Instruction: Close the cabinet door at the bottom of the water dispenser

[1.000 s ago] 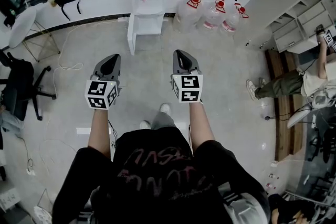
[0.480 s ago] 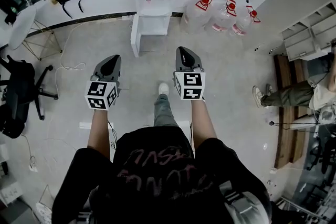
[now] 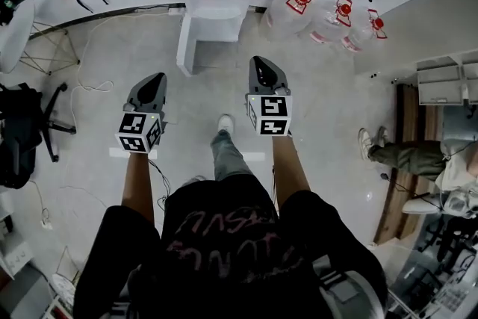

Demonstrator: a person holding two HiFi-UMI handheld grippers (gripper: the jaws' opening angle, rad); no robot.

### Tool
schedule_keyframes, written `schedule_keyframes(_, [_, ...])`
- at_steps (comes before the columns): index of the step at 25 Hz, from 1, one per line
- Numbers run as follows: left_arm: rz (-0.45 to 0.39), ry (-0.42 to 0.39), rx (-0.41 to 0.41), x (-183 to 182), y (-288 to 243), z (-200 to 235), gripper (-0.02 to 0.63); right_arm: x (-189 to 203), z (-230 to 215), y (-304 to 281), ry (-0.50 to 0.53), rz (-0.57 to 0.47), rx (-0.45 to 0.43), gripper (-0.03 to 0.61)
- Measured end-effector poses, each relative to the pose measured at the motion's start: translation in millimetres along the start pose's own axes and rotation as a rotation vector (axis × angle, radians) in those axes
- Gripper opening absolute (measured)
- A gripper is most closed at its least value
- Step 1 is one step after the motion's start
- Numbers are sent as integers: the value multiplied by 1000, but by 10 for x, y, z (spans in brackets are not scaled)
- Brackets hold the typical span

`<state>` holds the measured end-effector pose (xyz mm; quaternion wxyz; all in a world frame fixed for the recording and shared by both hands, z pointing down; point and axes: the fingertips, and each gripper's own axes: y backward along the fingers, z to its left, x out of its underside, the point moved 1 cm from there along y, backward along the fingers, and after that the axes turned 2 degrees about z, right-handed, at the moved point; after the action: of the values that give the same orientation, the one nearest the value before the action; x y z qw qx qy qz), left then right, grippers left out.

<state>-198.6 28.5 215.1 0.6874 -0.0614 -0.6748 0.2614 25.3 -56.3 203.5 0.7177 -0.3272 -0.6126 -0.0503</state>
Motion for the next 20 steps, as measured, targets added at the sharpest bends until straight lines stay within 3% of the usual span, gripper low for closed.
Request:
schedule_keyframes(9, [81, 41, -10, 243, -760, 179, 14, 286, -352, -784, -1, 71, -44, 13])
schedule_keyframes(20, [123, 60, 6, 1027, -1227, 417, 14, 919, -176, -1369, -47, 86, -75, 14])
